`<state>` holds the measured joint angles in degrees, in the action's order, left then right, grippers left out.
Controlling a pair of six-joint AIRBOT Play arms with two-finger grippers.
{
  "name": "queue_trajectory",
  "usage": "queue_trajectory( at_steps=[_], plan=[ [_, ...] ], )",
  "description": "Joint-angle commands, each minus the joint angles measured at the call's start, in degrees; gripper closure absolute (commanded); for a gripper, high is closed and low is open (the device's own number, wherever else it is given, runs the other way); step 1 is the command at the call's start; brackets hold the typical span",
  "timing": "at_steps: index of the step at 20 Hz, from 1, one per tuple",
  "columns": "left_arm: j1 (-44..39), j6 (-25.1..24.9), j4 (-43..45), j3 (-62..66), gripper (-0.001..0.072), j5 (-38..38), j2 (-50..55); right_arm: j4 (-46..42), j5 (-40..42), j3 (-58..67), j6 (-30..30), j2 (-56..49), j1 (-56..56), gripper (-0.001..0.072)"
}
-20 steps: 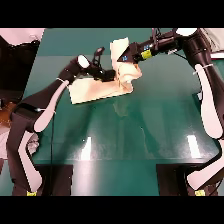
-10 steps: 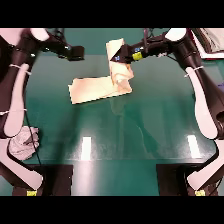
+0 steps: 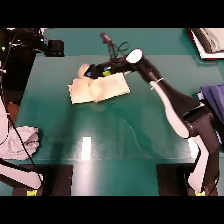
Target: Fold the shirts.
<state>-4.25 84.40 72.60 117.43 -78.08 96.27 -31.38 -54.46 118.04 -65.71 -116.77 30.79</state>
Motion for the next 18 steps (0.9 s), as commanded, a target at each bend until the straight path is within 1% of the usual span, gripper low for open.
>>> queue_trajectory(
  at_steps=[1, 3, 5, 7, 8, 9, 10, 12, 14, 18],
  plan=[
    [0.11, -0.20, 0.33, 0.07, 0.0680, -1.75, -0.39, 2.99, 4.96, 0.52, 6.10, -2.36, 4.31, 0.0200],
    [0.11, -0.39, 0.42, 0.07, 0.0680, -3.72, -0.39, 0.24, 2.80, 0.46, 6.08, -0.92, 2.54, 0.0200],
    [0.11, -0.39, 0.39, 0.07, 0.0680, -4.66, -0.39, -2.38, -2.16, -1.16, 5.97, 1.73, -1.90, 0.0200],
    [0.11, -0.37, 0.35, 0.07, 0.0680, -4.68, -0.39, -3.41, -7.19, -5.62, 5.49, 5.01, -8.20, 0.0200],
    [0.11, -0.37, 0.17, 0.07, 0.0680, -4.63, -0.39, -3.19, -10.29, -7.56, 5.07, 6.19, -11.91, 0.0172],
    [0.11, -0.37, -0.02, 0.07, 0.0680, -4.61, -0.39, -3.21, -12.66, -9.11, 4.59, 6.86, -15.43, 0.0055],
    [0.11, -0.37, -0.26, 0.07, 0.0680, -4.52, -0.39, -3.17, -14.75, -10.27, 3.17, 7.02, -18.91, 0.0015],
    [0.11, -0.37, -1.81, 0.07, 0.0680, -4.09, -0.39, -3.19, -17.20, -11.78, -0.57, 6.16, -24.52, 0.0015],
    [0.04, -0.35, -2.80, 0.07, 0.0680, -3.85, -0.39, -3.15, -18.05, -12.20, -3.30, 4.07, -27.54, 0.0015],
    [0.04, -0.35, -3.63, 0.04, 0.0680, -3.98, -0.39, -3.15, -20.20, -9.88, -5.55, -2.10, -27.26, 0.0016]
  ],
)
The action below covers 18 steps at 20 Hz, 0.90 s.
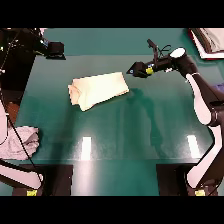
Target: Fold the shirts.
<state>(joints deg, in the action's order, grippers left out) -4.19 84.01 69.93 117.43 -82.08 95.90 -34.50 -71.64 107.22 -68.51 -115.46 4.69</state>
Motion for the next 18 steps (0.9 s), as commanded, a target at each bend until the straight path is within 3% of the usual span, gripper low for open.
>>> queue_trajectory(
  at_steps=[1, 5, 13, 14, 16, 17, 18],
  plan=[
    [-0.02, 0.04, -0.96, 0.04, 0.0680, -0.04, -0.02, -0.02, -3.89, 2.45, -3.43, -5.14, -0.61, 0.0015],
    [-0.02, 0.04, -1.03, 0.04, 0.0680, -0.09, -0.02, 0.39, -6.12, 10.71, -5.60, -11.96, 3.37, 0.0015],
    [-0.02, 0.07, -1.73, 0.04, 0.0680, -1.55, -0.02, 5.99, 2.89, 7.93, -5.57, -12.83, 8.00, 0.0033],
    [-0.02, 0.09, -2.12, 0.04, 0.0680, -1.73, -0.02, 6.01, 4.31, 8.55, -5.55, -12.83, 8.66, 0.0150],
    [-0.02, 0.07, -2.62, 0.04, 0.0680, -2.64, -0.02, 6.03, 5.92, 9.99, -4.26, -12.79, 9.60, 0.0638],
    [-0.02, 0.07, -2.67, 0.04, 0.0680, -3.04, -0.02, 6.01, 5.84, 10.60, -3.56, -12.48, 9.60, 0.0687],
    [0.00, 0.07, -2.67, 0.04, 0.0680, -3.63, -0.02, 5.79, 5.62, 10.58, -3.43, -11.56, 9.42, 0.0688]
  ],
)
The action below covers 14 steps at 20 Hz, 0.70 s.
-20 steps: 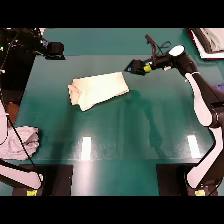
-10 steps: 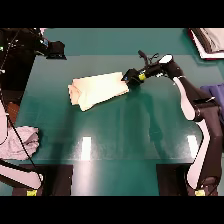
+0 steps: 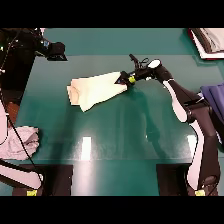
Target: Fold the shirts.
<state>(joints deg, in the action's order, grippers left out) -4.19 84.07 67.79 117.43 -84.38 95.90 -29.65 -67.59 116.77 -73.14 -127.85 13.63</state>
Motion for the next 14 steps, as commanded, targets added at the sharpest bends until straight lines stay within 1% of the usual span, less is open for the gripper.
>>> queue_trajectory(
  at_steps=[1, 3, 5, 7, 9, 11, 14],
  plan=[
    [-0.02, 0.00, -0.52, 0.04, 0.0680, -2.27, -0.02, -0.11, 1.18, 0.48, 1.16, 2.64, -0.24, 0.0689],
    [-0.02, 0.00, -0.76, 0.04, 0.0680, -3.63, -0.02, -4.81, -0.48, -2.45, 1.14, 8.22, -3.17, 0.0690],
    [-0.02, 0.00, -1.01, 0.04, 0.0680, -4.02, -0.02, -11.21, -4.39, -5.38, 1.14, 14.78, -7.87, 0.0690],
    [-0.02, 0.00, -1.62, 0.04, 0.0680, -4.00, -0.02, -16.24, -7.61, -9.01, 1.14, 21.92, -14.03, 0.0690],
    [-0.02, 0.00, -2.91, 0.04, 0.0680, -3.52, -0.02, -20.09, -8.52, -11.93, 1.07, 28.13, -21.44, 0.0690],
    [-0.02, 0.00, -4.96, 0.04, 0.0680, -2.91, -0.02, -21.66, -8.39, -13.40, 0.55, 32.59, -29.51, 0.0690],
    [-0.22, 0.02, -7.63, 0.04, 0.0680, -1.33, -0.02, -21.40, -5.55, -15.06, 0.04, 37.53, -40.94, 0.0691]
  ],
)
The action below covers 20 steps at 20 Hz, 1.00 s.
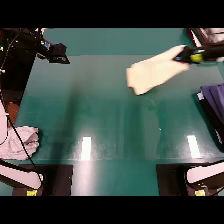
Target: Fold the shirts.
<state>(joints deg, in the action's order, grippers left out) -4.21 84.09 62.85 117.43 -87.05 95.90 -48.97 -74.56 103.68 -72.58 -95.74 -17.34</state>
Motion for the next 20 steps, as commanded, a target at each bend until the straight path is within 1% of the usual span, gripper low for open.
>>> queue_trajectory(
  at_steps=[1, 6, 11, 14, 16, 17, 20],
  plan=[
    [-0.48, -0.02, -2.82, 0.04, 0.0680, 1.68, -0.02, -2.05, 2.14, -2.23, -0.50, 6.43, -13.09, 0.0690],
    [-3.08, -0.02, -2.89, 0.04, 0.0680, 3.37, -0.02, -2.01, 5.31, -2.23, -0.50, 9.25, -23.67, 0.0691],
    [-3.32, -0.04, -2.89, 0.04, 0.0680, 3.63, -0.02, -2.03, 8.44, -2.23, -0.50, 13.84, -28.28, 0.0691],
    [-3.32, -0.09, -2.89, 0.04, 0.0680, 3.58, -0.02, -2.16, 8.48, -2.25, -0.52, 16.74, -30.34, 0.0691],
    [-3.32, -0.11, -2.89, 0.04, 0.0680, 3.54, -0.02, -2.56, 6.62, -2.25, -1.14, 18.27, -31.85, 0.0690],
    [-3.32, -0.13, -2.89, 0.02, 0.0680, 3.50, -0.02, -4.28, 4.81, -2.25, -2.86, 18.86, -32.48, 0.0689],
    [-3.32, -0.55, -2.91, 0.00, 0.0680, 3.48, -0.02, -16.48, -2.99, -2.27, -10.12, 20.31, -33.46, 0.0689]
  ],
)
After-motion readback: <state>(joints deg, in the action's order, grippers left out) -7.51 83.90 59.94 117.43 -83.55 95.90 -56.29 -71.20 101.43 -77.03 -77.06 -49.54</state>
